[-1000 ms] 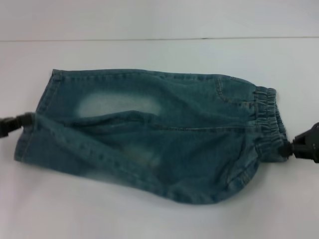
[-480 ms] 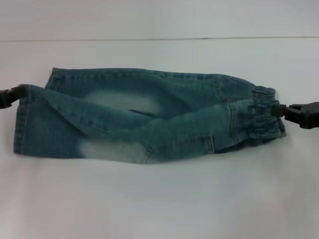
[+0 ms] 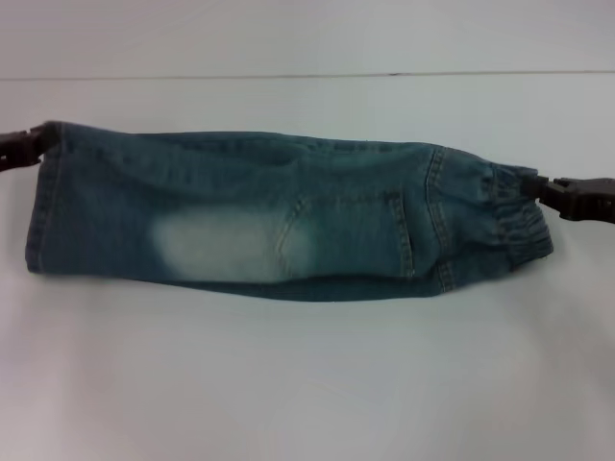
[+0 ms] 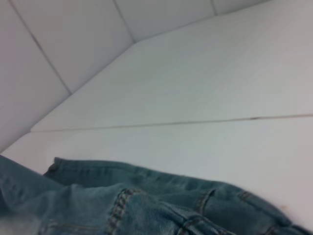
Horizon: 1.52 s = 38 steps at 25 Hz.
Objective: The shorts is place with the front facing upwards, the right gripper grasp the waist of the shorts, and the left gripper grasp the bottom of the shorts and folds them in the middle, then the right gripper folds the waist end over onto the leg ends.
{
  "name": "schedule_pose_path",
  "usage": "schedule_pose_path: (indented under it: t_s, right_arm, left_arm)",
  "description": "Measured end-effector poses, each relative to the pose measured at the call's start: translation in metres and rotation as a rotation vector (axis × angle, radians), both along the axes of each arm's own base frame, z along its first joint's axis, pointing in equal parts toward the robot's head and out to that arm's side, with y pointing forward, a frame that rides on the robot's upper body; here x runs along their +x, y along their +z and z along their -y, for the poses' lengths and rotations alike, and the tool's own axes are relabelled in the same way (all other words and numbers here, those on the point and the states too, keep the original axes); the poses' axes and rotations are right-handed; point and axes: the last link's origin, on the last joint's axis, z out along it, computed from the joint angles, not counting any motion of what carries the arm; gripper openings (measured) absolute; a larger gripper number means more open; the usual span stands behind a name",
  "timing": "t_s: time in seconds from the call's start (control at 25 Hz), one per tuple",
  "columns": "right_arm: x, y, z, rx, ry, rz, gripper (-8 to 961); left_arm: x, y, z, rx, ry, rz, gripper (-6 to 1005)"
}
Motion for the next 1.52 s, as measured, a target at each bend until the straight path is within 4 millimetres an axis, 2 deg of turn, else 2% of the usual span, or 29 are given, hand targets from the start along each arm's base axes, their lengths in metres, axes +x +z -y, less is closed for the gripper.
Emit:
schedule_pose_path:
  t_s: [0.24, 0.6, 0.84, 1.08, 1.4, 1.52]
  right_arm:
    - [-0.001, -0.002, -0.011, 0.073, -0.01, 0.017, 90]
    - [-0.003, -0.016, -0.023, 0.176, -0.007, 0.061, 104]
    - [-0.006, -0.022, -0.031, 0.207, 0.004, 0.105, 114]
    - [-0.014, -0.029, -0.037, 0.206, 0.02, 0.117, 123]
    - [-0.01, -0.028, -0.039, 0.225, -0.023, 0.118, 136]
    - [-0.008, -0.028, -0.039, 0.228, -0.031, 0.117, 140]
  left_arm:
    - [0.004, 0.0, -0.016, 0.055, -0.003, -0.05, 5]
    - [0.008, -0.008, -0.031, 0.089, 0.0, -0.121, 9]
    - [0.007, -0.012, -0.035, 0.112, 0.019, -0.163, 11]
    - [0.006, -0.024, -0.036, 0.093, 0.024, -0.211, 14]
    - [-0.001, -0.021, -0.037, 0.16, 0.085, -0.207, 17]
    - [-0.002, -0.023, -0.036, 0.168, 0.094, -0.205, 142]
